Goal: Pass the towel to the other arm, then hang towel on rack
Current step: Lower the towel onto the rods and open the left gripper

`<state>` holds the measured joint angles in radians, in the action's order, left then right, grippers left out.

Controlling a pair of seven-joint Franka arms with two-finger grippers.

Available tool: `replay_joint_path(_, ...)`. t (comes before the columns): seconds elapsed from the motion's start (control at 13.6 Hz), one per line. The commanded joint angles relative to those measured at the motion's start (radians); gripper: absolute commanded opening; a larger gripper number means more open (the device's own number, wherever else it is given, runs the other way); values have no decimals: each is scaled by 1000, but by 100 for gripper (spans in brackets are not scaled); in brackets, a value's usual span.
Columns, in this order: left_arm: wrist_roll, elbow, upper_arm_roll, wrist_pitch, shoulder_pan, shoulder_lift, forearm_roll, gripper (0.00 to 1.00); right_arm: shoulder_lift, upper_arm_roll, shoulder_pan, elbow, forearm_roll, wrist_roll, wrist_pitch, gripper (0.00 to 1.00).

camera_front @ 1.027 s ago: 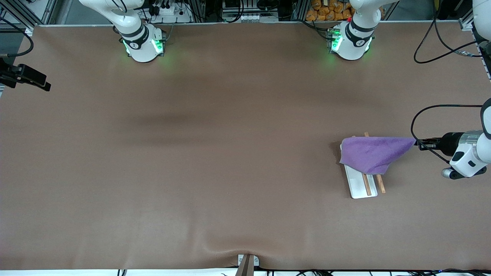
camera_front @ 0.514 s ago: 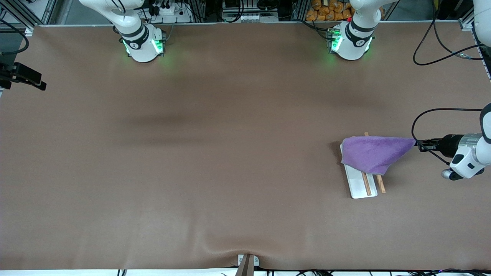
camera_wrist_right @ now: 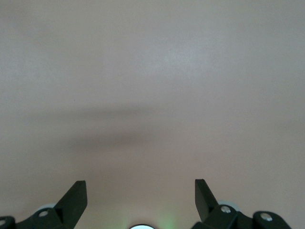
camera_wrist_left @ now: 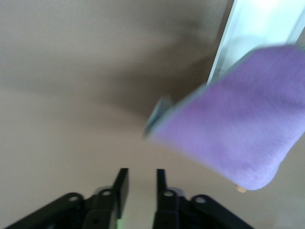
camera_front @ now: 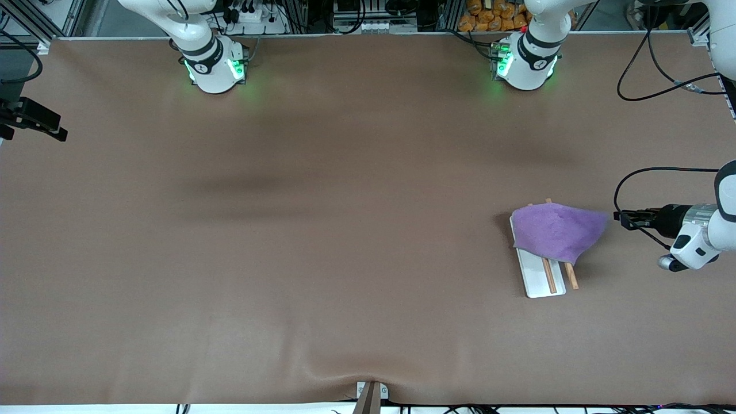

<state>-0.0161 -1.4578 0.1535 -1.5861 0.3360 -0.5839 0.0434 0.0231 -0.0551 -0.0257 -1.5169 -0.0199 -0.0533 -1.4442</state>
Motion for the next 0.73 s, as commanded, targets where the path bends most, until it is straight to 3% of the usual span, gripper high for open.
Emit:
replay_joint_path(0.0,12,7,9,1,12,-4,-5,100,6,-3,9,-5,3,-10,-30,100)
replay_joint_path(0.29,13,11,11,81,37,71,-8,100,4,-3,9,-5,3,-10,-35,100)
replay_joint_path(0.66,12,17,32,86,32,274,-7,100,3,-3,9,-8,3,-10,-28,100)
